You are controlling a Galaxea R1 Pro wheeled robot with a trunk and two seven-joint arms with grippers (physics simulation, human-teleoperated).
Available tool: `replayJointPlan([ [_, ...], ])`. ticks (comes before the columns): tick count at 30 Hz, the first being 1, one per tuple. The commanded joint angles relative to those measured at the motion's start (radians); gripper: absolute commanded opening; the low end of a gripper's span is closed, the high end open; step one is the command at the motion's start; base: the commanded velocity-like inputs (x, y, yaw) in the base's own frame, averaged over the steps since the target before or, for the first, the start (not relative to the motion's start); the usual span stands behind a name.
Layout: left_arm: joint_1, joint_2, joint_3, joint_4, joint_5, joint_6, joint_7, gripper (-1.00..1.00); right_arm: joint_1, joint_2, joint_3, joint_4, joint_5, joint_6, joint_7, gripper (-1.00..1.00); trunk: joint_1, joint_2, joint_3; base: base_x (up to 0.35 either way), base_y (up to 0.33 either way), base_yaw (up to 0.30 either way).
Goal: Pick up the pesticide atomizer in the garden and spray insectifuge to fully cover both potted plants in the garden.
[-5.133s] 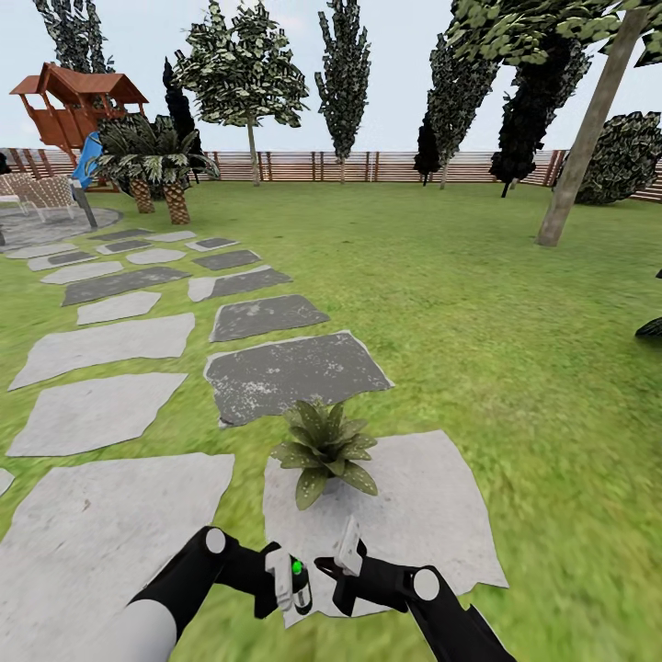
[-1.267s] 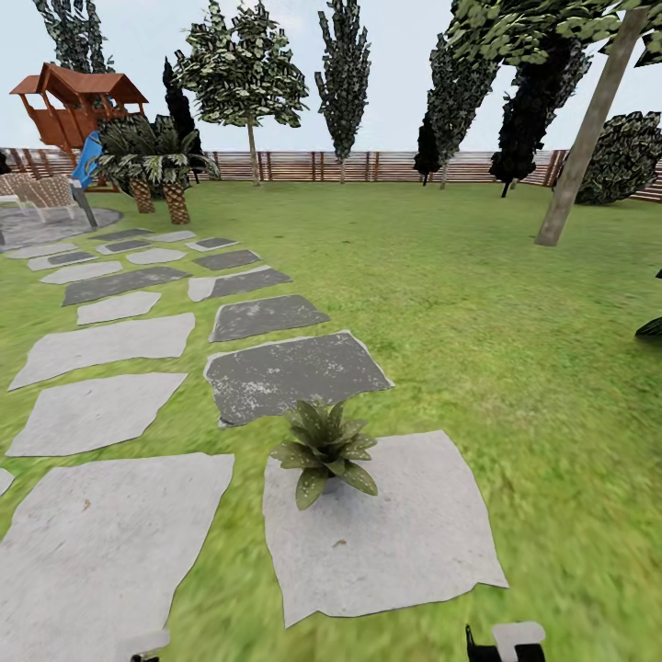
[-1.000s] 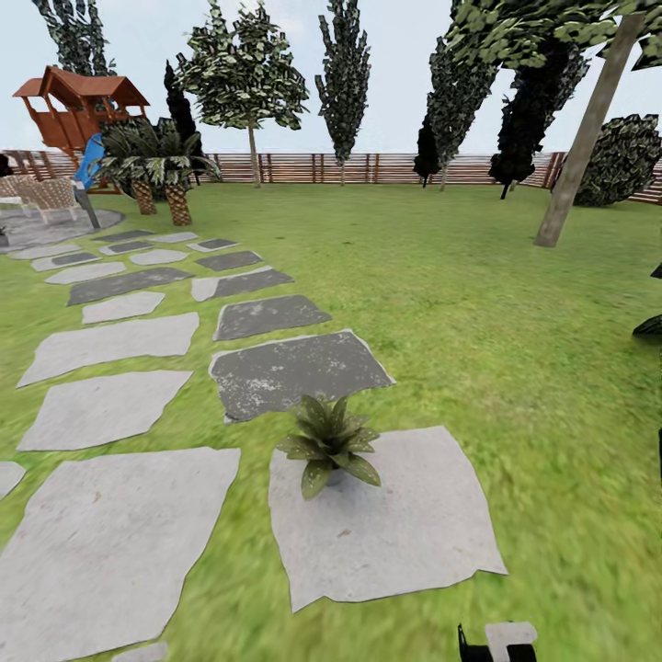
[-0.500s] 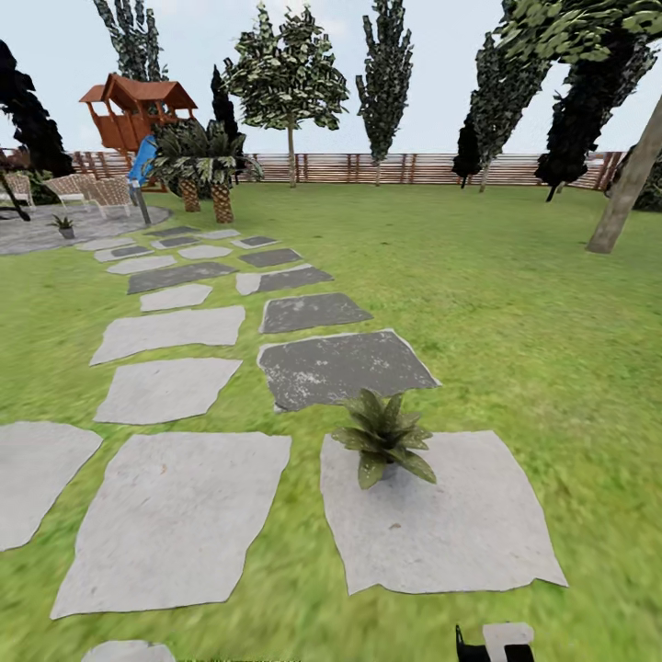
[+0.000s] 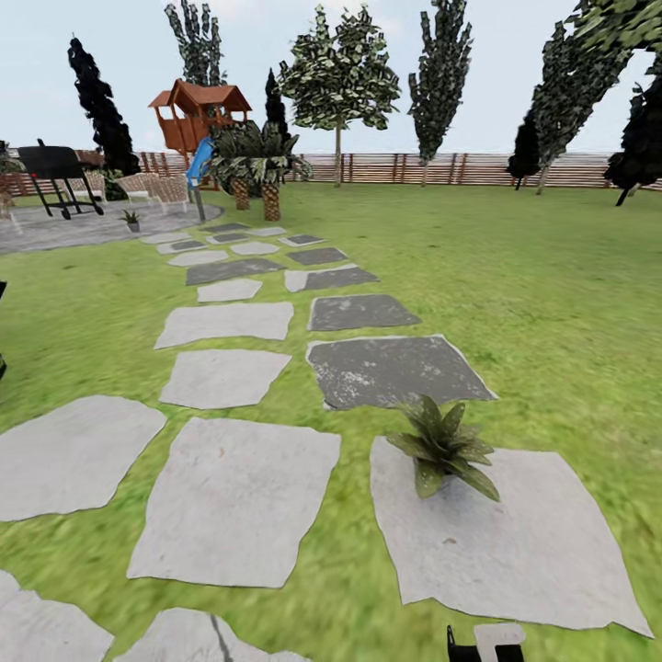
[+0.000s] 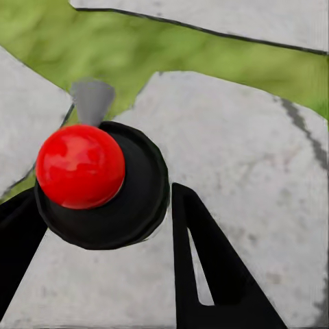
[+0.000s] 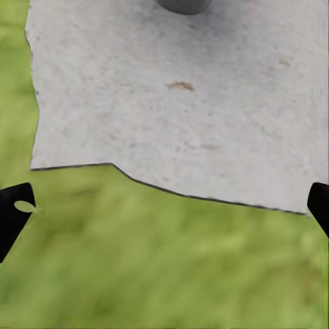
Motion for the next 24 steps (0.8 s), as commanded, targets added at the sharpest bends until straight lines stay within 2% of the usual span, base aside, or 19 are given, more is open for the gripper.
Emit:
replayJointPlan([
  [1, -0.001, 0.0, 0.006, 0.002, -0.01, -0.004, 0.005, -1.0, 0.0, 0.0, -0.006, 0.001, 0.01, -0.002, -0.006, 1.0, 0.0, 0.0, -0.001, 0.005, 0.027, 0.278],
  [10, -0.001, 0.0, 0.007, 0.002, -0.008, -0.005, 0.005, -1.0, 0.0, 0.001, -0.006, 0.001, 0.011, -0.002, -0.006, 1.0, 0.0, 0.0, -0.005, 0.119, 0.248, 0.278],
  [24, 0.0, 0.001, 0.006, 0.002, -0.011, -0.005, 0.004, -1.0, 0.0, 0.001, -0.006, 0.001, 0.011, -0.002, -0.006, 1.0, 0.0, 0.0, -0.01, 0.239, 0.246, 0.278],
])
